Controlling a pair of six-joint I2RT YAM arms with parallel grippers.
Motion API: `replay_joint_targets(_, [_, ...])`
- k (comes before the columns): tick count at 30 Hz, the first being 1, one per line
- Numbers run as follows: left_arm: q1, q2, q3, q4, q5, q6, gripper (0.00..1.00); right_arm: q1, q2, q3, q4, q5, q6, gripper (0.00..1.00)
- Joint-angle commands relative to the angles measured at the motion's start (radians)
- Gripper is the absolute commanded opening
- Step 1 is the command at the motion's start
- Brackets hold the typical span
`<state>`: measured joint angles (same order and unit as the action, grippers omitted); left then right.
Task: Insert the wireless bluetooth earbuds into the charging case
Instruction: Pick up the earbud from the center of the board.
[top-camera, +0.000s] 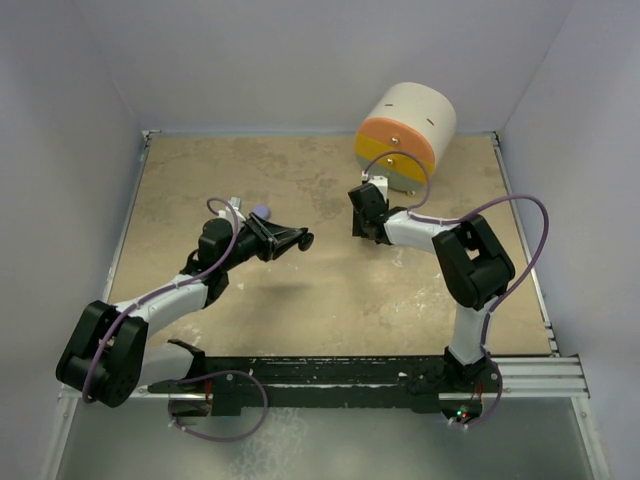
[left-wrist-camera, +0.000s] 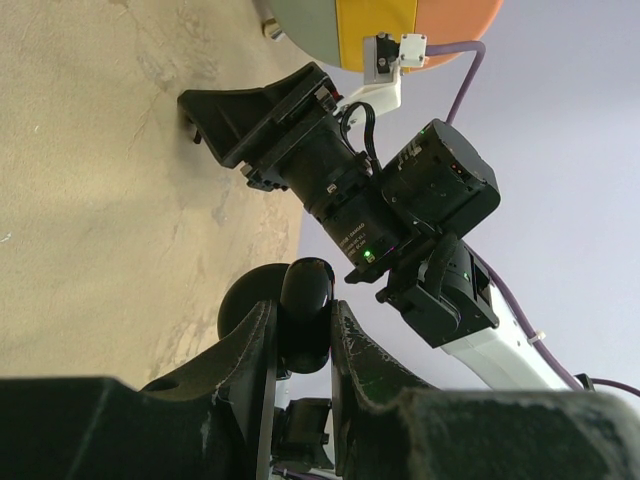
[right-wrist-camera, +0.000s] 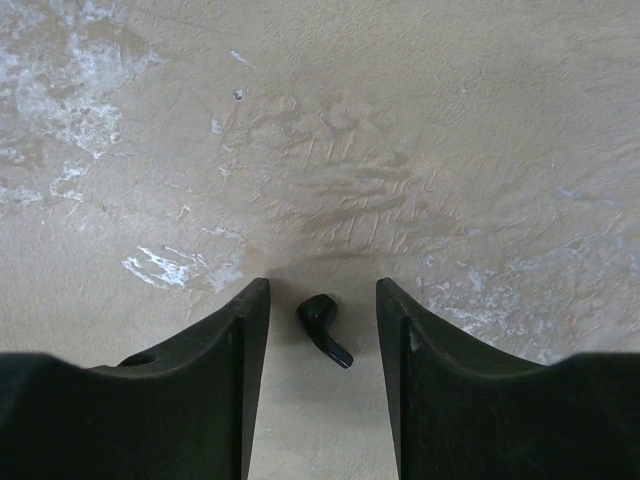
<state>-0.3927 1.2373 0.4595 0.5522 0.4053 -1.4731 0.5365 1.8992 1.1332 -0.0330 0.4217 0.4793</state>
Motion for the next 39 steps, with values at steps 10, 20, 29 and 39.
replay_joint_targets(10, [0.006, -0.024, -0.005, 0.045, 0.006, 0.014, 0.0, 0.002, 0.015, -0.036, -0.103, -0.008, -0.036, 0.41])
replay_joint_targets(20, [0.007, -0.029, -0.002, 0.036, 0.007, 0.015, 0.0, 0.002, 0.0, -0.068, -0.09, -0.065, -0.039, 0.35])
replay_joint_targets(29, [0.006, -0.035, 0.0, 0.029, 0.006, 0.016, 0.0, 0.002, -0.027, -0.102, -0.068, -0.112, -0.035, 0.37])
replay_joint_targets(39, [0.007, -0.047, 0.0, 0.017, 0.003, 0.021, 0.0, 0.002, -0.001, -0.103, -0.038, -0.148, -0.05, 0.35])
